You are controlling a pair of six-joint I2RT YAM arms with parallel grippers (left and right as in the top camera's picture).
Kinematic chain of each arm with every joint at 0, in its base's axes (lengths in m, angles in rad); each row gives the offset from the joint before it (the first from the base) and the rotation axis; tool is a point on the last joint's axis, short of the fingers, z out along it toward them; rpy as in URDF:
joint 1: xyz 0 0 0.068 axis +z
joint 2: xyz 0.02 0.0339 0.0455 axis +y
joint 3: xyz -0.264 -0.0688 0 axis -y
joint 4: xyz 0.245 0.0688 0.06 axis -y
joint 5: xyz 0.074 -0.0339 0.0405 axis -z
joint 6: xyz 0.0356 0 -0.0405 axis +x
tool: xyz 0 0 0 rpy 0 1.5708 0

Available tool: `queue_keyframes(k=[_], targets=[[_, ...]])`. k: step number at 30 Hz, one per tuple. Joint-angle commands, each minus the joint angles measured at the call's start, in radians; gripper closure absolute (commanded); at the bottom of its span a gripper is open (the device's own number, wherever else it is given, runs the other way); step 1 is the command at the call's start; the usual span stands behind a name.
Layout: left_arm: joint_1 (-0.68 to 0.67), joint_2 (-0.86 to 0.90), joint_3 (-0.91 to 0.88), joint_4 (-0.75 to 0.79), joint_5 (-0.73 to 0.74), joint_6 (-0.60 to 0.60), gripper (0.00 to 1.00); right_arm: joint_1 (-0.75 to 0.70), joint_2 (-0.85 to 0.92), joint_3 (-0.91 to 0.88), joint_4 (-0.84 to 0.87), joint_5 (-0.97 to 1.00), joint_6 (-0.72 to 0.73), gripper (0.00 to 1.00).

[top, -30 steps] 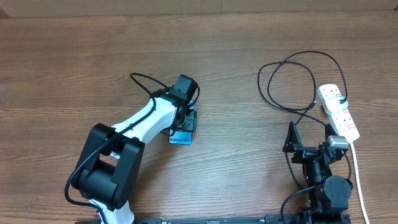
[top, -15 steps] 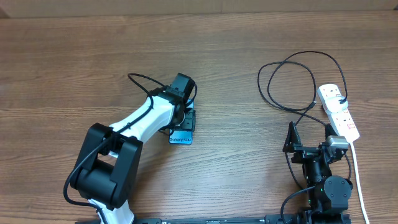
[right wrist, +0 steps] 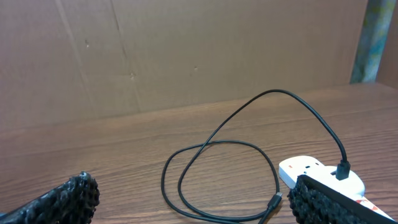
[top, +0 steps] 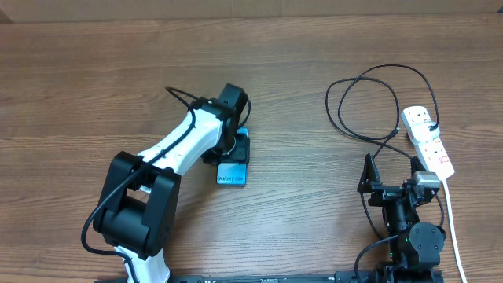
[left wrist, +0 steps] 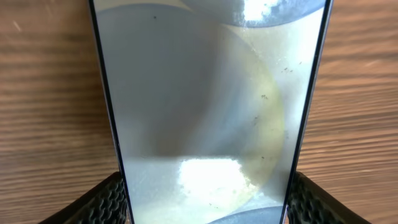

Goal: Plug charger to phone and switch on socket
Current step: 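Lift the phone with the left gripper and tilt it upright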

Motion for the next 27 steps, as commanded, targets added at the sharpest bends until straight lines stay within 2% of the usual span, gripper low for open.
queue_keyframes(k=[1,12,27], targets=[[-0.002,0.004,0.083,-0.035,0.021,0.008,0.61,-0.001,-0.005,-0.011,0.006,-0.006,-0.013,0.0],[-0.002,0.004,0.183,-0.171,0.049,0.008,0.61,-0.001,-0.005,-0.011,0.006,-0.006,-0.013,0.0],[0.003,0.004,0.393,-0.475,0.091,0.009,0.66,-0.001,-0.005,-0.011,0.006,-0.006,-0.013,0.0]])
